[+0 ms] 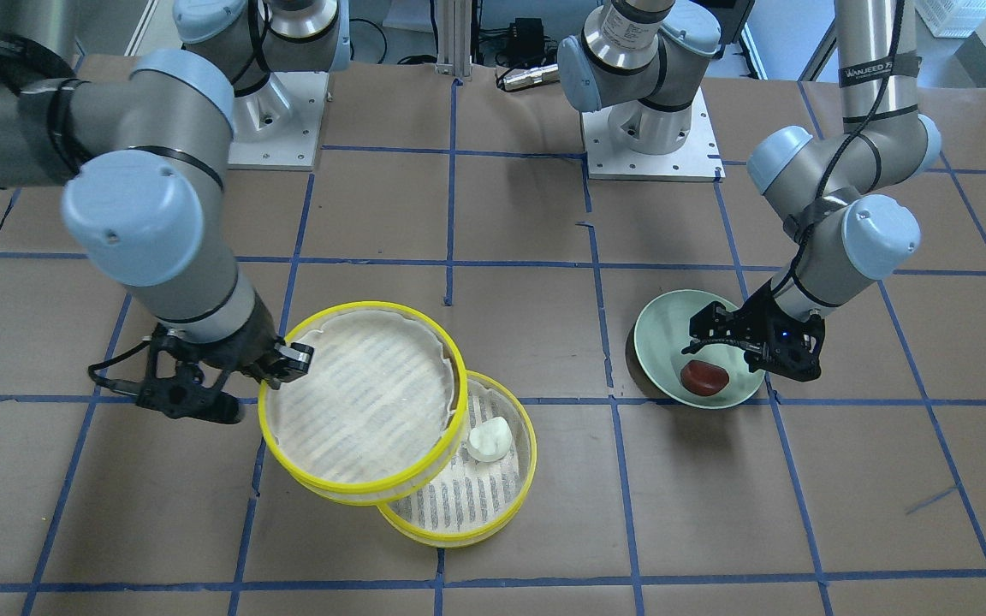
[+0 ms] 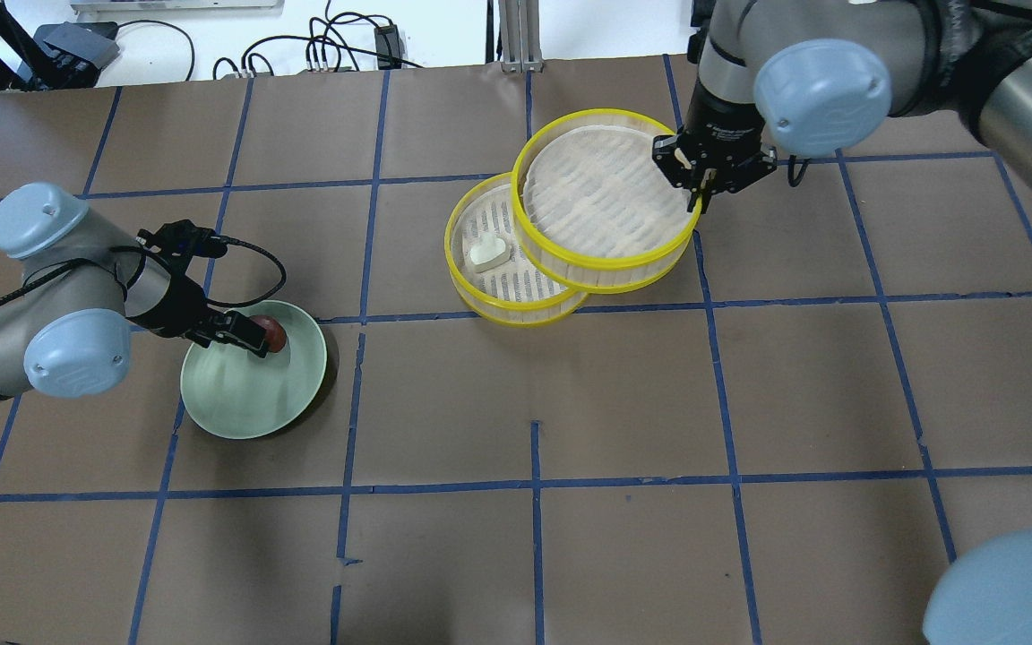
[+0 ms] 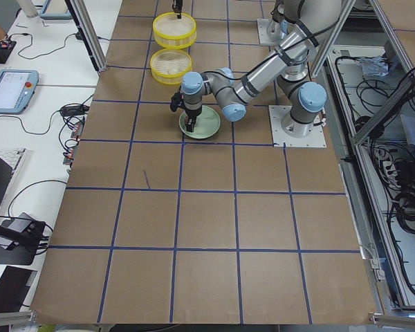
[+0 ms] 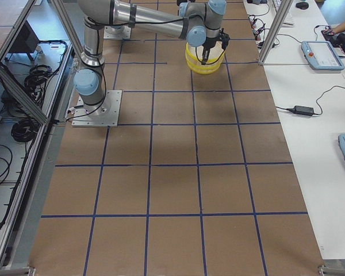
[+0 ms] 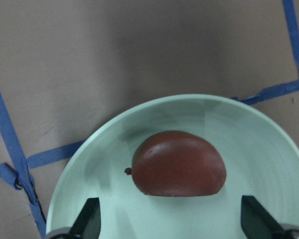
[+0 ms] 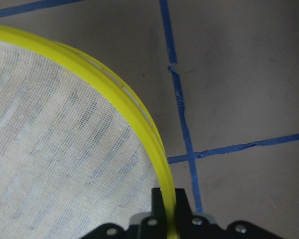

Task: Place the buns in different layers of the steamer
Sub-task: 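Restack top tier with right gripper while left gripper reaches for brown bun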

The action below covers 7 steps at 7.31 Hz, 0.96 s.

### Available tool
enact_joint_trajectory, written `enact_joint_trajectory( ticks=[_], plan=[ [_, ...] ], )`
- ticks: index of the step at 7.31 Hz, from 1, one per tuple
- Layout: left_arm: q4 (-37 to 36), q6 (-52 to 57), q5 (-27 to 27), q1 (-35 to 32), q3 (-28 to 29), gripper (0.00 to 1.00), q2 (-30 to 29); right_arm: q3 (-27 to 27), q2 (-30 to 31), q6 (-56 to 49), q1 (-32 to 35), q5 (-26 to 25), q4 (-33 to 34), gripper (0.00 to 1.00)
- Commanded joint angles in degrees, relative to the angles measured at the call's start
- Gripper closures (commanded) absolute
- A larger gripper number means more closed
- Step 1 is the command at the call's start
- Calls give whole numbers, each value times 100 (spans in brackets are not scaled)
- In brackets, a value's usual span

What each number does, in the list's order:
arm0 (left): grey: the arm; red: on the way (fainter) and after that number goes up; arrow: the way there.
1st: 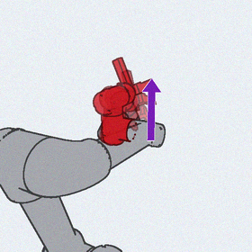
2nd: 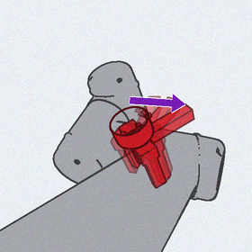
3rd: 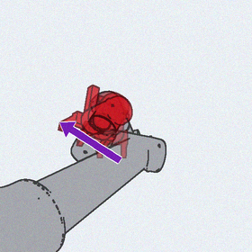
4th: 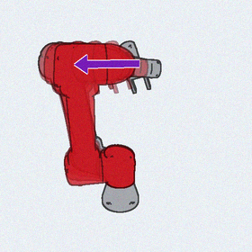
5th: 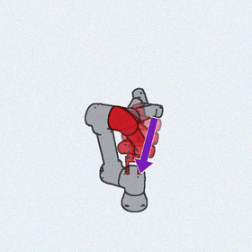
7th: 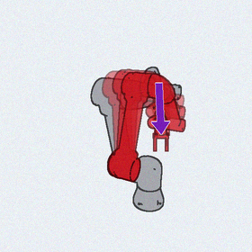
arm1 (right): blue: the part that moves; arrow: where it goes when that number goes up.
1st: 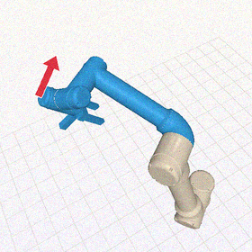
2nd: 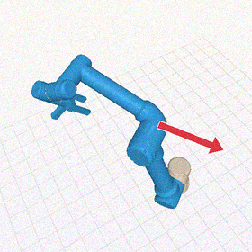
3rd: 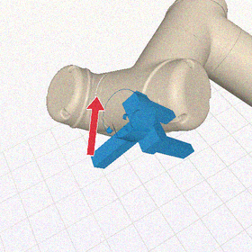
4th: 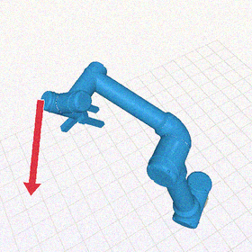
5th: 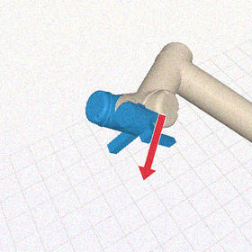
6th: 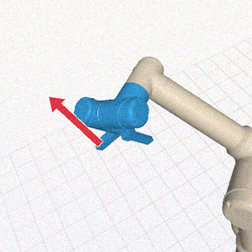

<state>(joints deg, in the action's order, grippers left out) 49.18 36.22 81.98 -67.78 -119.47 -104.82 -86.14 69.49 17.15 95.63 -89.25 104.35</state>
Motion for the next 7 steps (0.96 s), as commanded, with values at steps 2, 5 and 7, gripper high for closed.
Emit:
enact_joint_trajectory(
  ticks=[2, 5, 7],
  plan=[
    [13, -852, -68, -217, 231, 0, -144, -7, -488, 877, 509, 22, 638, 85],
    [-57, -1144, -199, -438, 336, 14, -319, 115, -699, 1326, 694, -135, 788, 85],
    [-58, -1091, -235, -429, 380, 93, -364, 256, -858, 1361, 694, -145, 727, 85]
  ],
)
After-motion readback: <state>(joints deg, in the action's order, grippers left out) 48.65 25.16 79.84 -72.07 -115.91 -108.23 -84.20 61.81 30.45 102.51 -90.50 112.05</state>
